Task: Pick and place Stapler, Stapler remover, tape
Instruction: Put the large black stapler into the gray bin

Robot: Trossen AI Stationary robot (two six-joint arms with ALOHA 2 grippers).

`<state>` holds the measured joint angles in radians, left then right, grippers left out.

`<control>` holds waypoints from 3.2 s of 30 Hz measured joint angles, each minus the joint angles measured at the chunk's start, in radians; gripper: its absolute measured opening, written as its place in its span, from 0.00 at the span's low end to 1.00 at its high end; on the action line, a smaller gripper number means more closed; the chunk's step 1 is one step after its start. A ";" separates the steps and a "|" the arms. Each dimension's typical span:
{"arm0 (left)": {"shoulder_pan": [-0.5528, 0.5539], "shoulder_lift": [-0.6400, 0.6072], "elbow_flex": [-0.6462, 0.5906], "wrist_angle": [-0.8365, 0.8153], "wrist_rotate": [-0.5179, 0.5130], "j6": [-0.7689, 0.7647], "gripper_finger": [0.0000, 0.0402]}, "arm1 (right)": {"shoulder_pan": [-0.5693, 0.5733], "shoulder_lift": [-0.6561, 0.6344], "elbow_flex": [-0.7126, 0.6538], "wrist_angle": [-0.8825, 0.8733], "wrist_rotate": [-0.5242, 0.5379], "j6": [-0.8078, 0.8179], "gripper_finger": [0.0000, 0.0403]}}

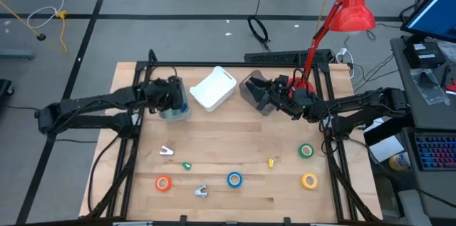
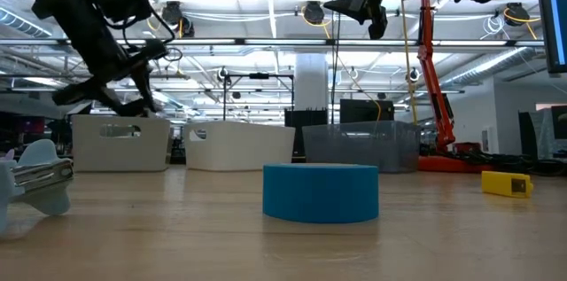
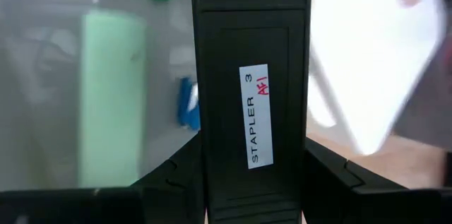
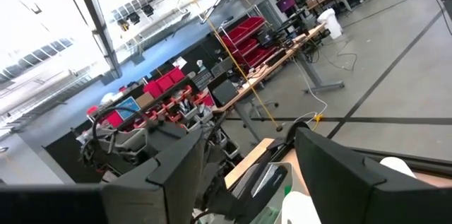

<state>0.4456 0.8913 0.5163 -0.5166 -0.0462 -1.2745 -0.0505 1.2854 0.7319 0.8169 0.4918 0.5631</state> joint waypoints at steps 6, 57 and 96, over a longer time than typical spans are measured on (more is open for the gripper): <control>0.083 0.015 0.000 0.008 0.085 0.022 0.40 | 0.000 0.000 0.000 -0.004 0.001 -0.001 0.54; 0.161 0.208 0.002 0.129 0.144 0.137 0.65 | 0.000 0.000 -0.001 0.002 0.004 0.001 0.54; 0.244 0.213 0.002 0.232 -0.066 0.381 0.44 | 0.000 0.000 -0.001 0.002 0.004 0.001 0.53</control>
<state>0.6901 1.1048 0.5179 -0.2848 -0.1120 -0.8932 -0.0506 1.2857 0.7311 0.8188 0.4957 0.5644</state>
